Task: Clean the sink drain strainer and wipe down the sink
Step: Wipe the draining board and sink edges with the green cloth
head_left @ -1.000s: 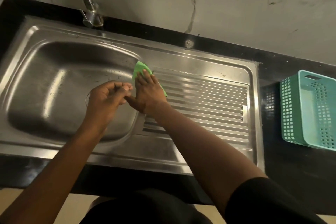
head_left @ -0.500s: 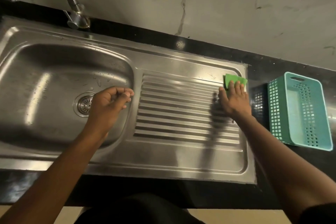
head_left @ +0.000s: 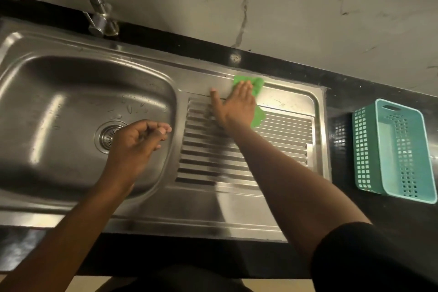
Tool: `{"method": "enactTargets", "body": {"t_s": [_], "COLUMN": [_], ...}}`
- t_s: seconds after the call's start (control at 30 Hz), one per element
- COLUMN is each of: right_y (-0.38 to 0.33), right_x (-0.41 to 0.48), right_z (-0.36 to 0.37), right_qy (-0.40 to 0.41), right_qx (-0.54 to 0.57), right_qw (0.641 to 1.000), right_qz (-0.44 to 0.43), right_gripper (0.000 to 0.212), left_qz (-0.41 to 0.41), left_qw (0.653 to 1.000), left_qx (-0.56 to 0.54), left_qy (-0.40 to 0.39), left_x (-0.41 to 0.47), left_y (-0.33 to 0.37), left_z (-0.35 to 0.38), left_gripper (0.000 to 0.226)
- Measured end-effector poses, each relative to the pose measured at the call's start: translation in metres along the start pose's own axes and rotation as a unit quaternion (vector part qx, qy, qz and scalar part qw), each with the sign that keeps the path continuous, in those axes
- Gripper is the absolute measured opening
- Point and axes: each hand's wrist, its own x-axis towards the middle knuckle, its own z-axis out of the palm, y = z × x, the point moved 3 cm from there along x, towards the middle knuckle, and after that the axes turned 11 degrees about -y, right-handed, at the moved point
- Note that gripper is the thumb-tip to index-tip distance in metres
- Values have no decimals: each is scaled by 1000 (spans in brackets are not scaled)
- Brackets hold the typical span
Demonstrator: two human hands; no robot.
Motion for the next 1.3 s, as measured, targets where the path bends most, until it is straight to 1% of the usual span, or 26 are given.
{"method": "enactTargets", "body": {"t_s": [0.1, 0.17, 0.27, 0.3, 0.33, 0.4, 0.47, 0.53, 0.6, 0.67, 0.7, 0.8, 0.9, 0.93, 1.0, 1.07, 1.13, 1.2, 1.27, 1.3], "right_y": [-53, -69, -39, -21, -1, 43, 97, 153, 189, 194, 191, 181, 169, 155, 112, 57, 2, -35, -45, -38], "right_x": [-12, -14, -10, -5, -1, 5, 7, 5, -2, -9, -9, -10, -17, -22, -31, -37, -45, -54, -55, -55], "right_z": [19, 24, 14, 8, 0, -19, -37, -56, -71, -80, -81, -79, -60, -51, -29, -6, 13, 28, 36, 37], "right_qy": [-29, -45, -59, -56, -51, -28, 0, 13, -6, -34, -41, -35, 16, 36, 59, 52, 21, -11, -23, -16], "right_qx": [-22, -39, -96, -126, -142, -130, -114, -117, -118, -105, -93, -67, -22, -8, 11, 24, 14, -19, -51, -62], "right_qw": [993, 984, 959, 950, 948, 964, 982, 990, 993, 994, 995, 997, 999, 999, 997, 992, 980, 963, 952, 947], "right_qz": [-114, -170, -259, -279, -281, -230, -152, -77, -24, -5, 0, 6, 28, 17, -43, -116, -197, -268, -301, -313], "right_gripper": [96, 93, 83, 80, 78, 73, 67, 61, 58, 58, 54, 35, 37, 37, 32, 31, 41, 55, 67, 66], "left_qz": [-3, -3, 6, 6, 4, 3, 9, 6, 0, 1, 2, 2, -5, -9, -12, -10, 0, 13, 25, 29], "left_qw": [1000, 1000, 1000, 1000, 1000, 1000, 1000, 1000, 1000, 999, 999, 999, 1000, 1000, 1000, 1000, 1000, 1000, 1000, 1000], "left_qx": [-1, 3, 10, 6, 2, -3, -8, -15, -27, -33, -34, -31, -26, -26, -21, -18, -22, -11, 2, 5], "left_qy": [11, 25, 28, 28, 27, 29, 29, 22, 12, 9, 10, 15, 15, 13, 5, -3, -3, 1, 3, 2], "left_x": [-4, -9, -11, -11, -12, -13, -15, -17, -18, -17, -16, -13, -10, -10, -7, -5, -4, -3, -5, -6], "left_y": [-2, 0, 2, 1, 1, 1, 0, -2, -5, -6, -7, -6, -7, -7, -5, -1, 5, 11, 15, 16], "left_z": [-2, -4, -2, 0, 1, 3, 5, 7, 9, 10, 9, 5, 3, 3, 5, 9, 13, 16, 16, 16], "left_gripper": [14, 13, 14, 14, 14, 14, 14, 14, 17, 20, 21, 20, 19, 19, 17, 16, 16, 16, 15, 15]}}
